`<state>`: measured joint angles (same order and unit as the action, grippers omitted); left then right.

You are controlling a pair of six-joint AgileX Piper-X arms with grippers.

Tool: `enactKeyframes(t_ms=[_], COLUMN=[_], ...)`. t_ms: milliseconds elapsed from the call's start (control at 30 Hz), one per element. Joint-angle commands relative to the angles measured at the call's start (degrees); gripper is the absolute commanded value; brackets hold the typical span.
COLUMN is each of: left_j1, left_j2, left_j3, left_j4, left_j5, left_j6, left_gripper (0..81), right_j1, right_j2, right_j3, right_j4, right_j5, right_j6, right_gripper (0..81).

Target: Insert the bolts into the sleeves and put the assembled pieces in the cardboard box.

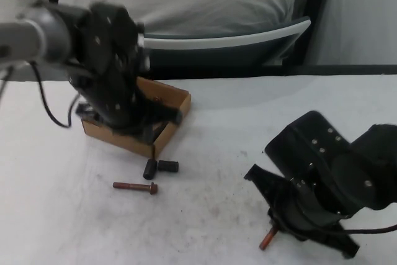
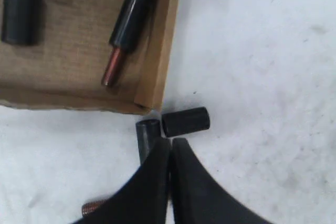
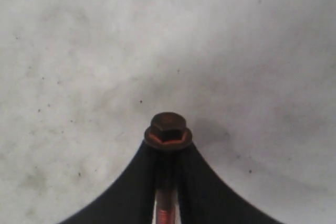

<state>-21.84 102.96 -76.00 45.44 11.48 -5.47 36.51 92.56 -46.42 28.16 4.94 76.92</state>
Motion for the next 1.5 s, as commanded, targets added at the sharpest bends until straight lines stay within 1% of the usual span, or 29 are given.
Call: enactKeyframes(t_ms=[0, 133, 300, 333, 400, 467, 500, 533, 567, 600, 667, 767, 900, 1033, 1200, 1267, 1333, 1467], left_j1=[0.1, 0.1, 0.1, 0.0, 0.0, 0.0, 0.0, 0.0, 0.0, 0.0, 0.0, 0.0, 0.0, 0.0, -0.2, -0.4, -0.9, -1.7], left_j2=[-4.5, -7.3, -4.6, -3.5, -1.2, 0.8, 1.4, 2.2, 2.8, 3.3, 3.9, 4.5, 4.6, 5.3, 7.6, 8.4, 9.3, 11.4], left_j3=[1.0, 3.2, 4.4, 4.4, 4.4, 4.4, 4.4, 4.3, 4.3, 4.3, 4.2, 4.0, 3.9, 1.7, -0.7, -1.4, -2.5, -4.5], left_j4=[-2.3, -1.9, 6.7, 8.3, 9.9, 10.2, 10.2, 9.9, 9.6, 9.3, 8.5, 6.3, 2.3, 1.8, 2.3, 3.0, 4.0, 4.4], left_j5=[0.6, 0.6, 0.6, 0.6, 0.9, 4.1, 4.5, 4.5, 4.4, 3.9, 1.9, 1.8, 1.4, 0.1, 0.1, -1.6, -3.6, -4.8], left_j6=[1.0, 1.0, 1.0, 1.3, 1.5, 1.2, 0.6, -0.3, -1.5, -2.3, -2.0, -1.8, -1.8, -1.6, -1.6, -1.8, -0.9, -0.5], left_gripper=[0.8, 0.8, 0.6, 3.3, 11.6, 25.8, 32.6, 42.4, 48.3, 50.3, 48.3, 43.5, 43.5, 43.5, 43.5, 43.5, 43.5, 43.5], right_j1=[-0.1, -0.1, 0.0, 0.0, 0.0, 0.0, 0.0, 0.0, 0.0, 0.0, 0.0, 0.0, 0.0, 0.1, 0.1, 0.1, 0.1, 0.1], right_j2=[-4.1, -6.2, -6.5, -6.5, -6.5, -6.5, -6.5, -6.5, -6.5, -6.5, -6.5, -6.8, -9.0, -14.1, -22.2, -25.8, -29.2, -34.6], right_j3=[0.2, 0.2, 0.2, 0.2, 0.2, 0.2, 0.2, 0.2, 0.2, 0.2, 0.2, 0.3, 2.7, 7.5, 14.0, 15.7, 16.8, 18.0], right_j4=[0.8, 0.7, 0.7, 0.7, 0.7, 0.7, 0.7, 0.7, 0.7, 0.5, -0.6, -3.3, -11.2, -17.8, -25.5, -27.7, -28.2, -27.8], right_j5=[6.8, 7.6, 5.6, 5.2, 5.0, 4.8, 4.7, 4.6, 4.6, 4.6, 4.8, 4.8, 3.6, 3.3, 0.3, -1.1, -1.5, -1.7], right_j6=[-10.6, -15.1, -15.9, -16.1, -16.4, -17.4, -18.3, -19.7, -21.0, -23.1, -28.6, -35.1, -40.7, -45.7, -46.6, -48.0, -49.5, -51.5], right_gripper=[0.2, 0.2, 0.2, 0.2, 0.2, 0.2, 0.2, 0.2, 0.2, 0.2, 0.2, 0.2, 0.2, 0.2, 0.2, 0.2, 0.2, 0.2])
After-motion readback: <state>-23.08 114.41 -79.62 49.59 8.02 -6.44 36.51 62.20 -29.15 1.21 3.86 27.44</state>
